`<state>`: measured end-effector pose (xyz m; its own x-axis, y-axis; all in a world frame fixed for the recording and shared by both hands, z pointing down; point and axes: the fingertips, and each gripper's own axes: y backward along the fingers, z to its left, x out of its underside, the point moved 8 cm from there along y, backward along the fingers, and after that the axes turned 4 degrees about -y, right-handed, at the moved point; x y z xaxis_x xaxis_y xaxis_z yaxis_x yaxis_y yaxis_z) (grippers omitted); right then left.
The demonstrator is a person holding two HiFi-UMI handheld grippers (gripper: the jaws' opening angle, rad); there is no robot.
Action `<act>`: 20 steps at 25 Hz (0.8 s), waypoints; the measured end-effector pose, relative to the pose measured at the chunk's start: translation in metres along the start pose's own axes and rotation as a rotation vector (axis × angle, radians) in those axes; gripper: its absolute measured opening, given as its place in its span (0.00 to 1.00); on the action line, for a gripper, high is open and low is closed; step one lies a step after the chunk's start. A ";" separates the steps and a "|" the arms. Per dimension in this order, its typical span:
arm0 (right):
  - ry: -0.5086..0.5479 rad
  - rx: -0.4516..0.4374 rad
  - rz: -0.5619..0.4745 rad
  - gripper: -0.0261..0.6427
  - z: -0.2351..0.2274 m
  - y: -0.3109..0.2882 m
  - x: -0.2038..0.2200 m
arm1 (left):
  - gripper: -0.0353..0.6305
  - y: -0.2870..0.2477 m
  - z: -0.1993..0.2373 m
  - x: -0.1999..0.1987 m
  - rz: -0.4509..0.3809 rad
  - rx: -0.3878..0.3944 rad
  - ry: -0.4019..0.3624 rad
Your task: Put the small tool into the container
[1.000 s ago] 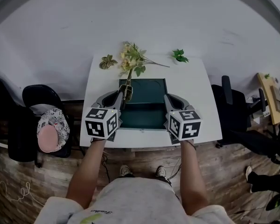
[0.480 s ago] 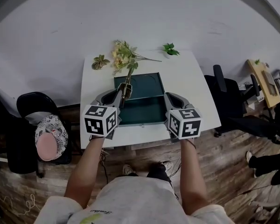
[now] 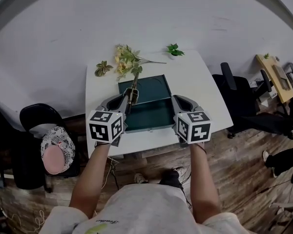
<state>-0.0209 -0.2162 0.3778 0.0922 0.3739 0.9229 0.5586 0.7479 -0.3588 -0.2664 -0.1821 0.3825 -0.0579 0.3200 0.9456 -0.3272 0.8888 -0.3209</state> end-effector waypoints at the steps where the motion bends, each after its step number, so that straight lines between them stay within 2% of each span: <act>1: -0.001 0.001 -0.001 0.04 0.000 0.000 0.000 | 0.06 -0.001 -0.001 0.000 0.006 0.007 -0.008; 9: -0.012 0.009 -0.001 0.04 -0.005 0.004 0.006 | 0.06 -0.019 -0.015 0.002 0.118 0.125 -0.159; 14: -0.022 0.018 0.003 0.04 -0.008 0.005 0.009 | 0.06 -0.028 -0.021 0.005 0.170 0.168 -0.225; 20: -0.029 0.025 0.009 0.04 -0.012 0.010 0.014 | 0.06 -0.041 -0.035 0.009 0.272 0.228 -0.359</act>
<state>-0.0043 -0.2104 0.3889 0.0733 0.3959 0.9154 0.5368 0.7579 -0.3708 -0.2205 -0.2044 0.4022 -0.4771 0.3615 0.8010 -0.4507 0.6818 -0.5762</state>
